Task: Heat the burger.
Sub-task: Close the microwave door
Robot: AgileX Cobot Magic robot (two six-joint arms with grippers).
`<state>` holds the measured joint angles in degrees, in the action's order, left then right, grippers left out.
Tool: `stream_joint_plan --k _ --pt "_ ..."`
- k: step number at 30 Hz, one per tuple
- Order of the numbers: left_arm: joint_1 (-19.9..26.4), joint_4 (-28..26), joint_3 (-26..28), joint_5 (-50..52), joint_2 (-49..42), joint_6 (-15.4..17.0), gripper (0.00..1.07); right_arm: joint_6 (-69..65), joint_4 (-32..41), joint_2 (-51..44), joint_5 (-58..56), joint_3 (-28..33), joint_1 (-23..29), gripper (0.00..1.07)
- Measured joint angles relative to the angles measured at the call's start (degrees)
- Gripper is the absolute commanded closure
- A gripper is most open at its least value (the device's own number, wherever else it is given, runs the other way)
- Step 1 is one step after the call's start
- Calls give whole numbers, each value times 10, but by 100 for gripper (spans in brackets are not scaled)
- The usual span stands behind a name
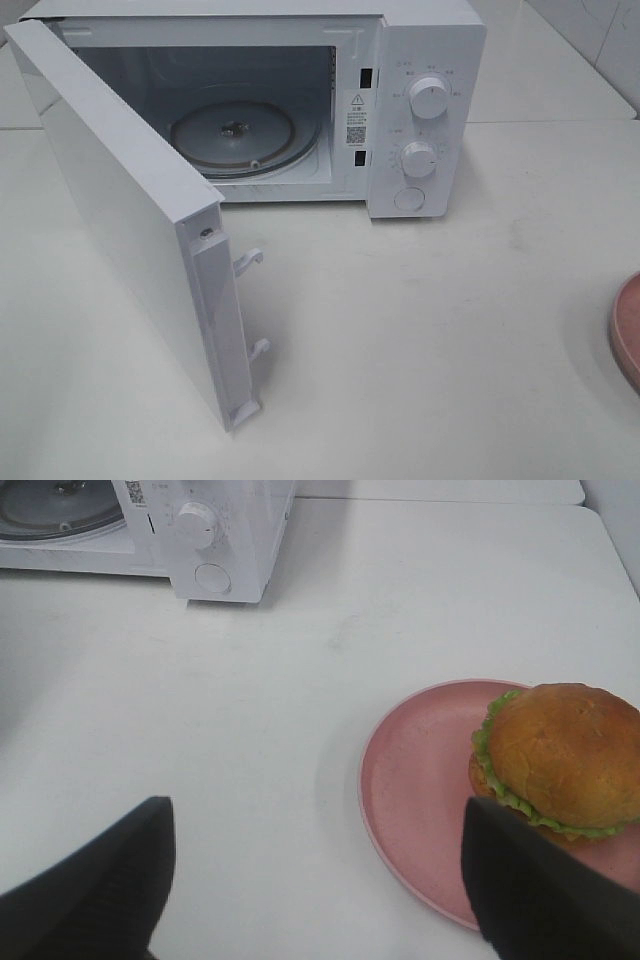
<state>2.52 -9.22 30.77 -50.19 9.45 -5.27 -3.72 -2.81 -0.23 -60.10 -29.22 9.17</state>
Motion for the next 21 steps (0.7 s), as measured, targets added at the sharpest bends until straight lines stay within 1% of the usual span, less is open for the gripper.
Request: stream_joint_plan --k 1,2,3,4,8,9,10,12,13,14,15,16,17,18,19,20,21 --pt "0 -1 0 13 17 0 85 0 0 0 0 0 0 31" --pt "0 -1 0 13 17 0 85 0 0 0 0 0 0 31" --pt "0 -1 0 23 38 0 93 0 0 0 0 0 0 31" --pt "0 -1 0 30 49 0 107 0 0 0 0 0 0 31" --pt "0 -1 -2 55 81 0 107 0 0 0 0 0 0 31" --pt "0 -1 -10 84 100 0 107 0 0 0 0 0 0 31" --pt "0 -1 -10 84 100 0 107 0 0 0 0 0 0 31" --pt "0 -3 -34 148 129 -5 107 0 0 0 0 0 0 31" --pt "0 -3 -34 148 129 -5 107 0 0 0 0 0 0 31" --pt "0 -9 -55 194 145 -17 107 0 0 0 0 0 0 31" --pt "0 -9 -55 194 145 -17 107 0 0 0 0 0 0 31" --pt "0 -18 -77 243 160 -37 107 0 0 0 0 0 0 31" --pt "0 -24 -91 272 170 -49 107 0 0 0 0 0 0 31" --pt "0 -24 -91 272 170 -49 107 0 0 0 0 0 0 31" --pt "0 -33 -117 331 184 -72 107 0 0 0 0 0 0 31" --pt "0 -38 -130 362 193 -83 107 0 0 0 0 0 0 31" --pt "0 -38 -130 362 193 -83 107 0 0 0 0 0 0 31"
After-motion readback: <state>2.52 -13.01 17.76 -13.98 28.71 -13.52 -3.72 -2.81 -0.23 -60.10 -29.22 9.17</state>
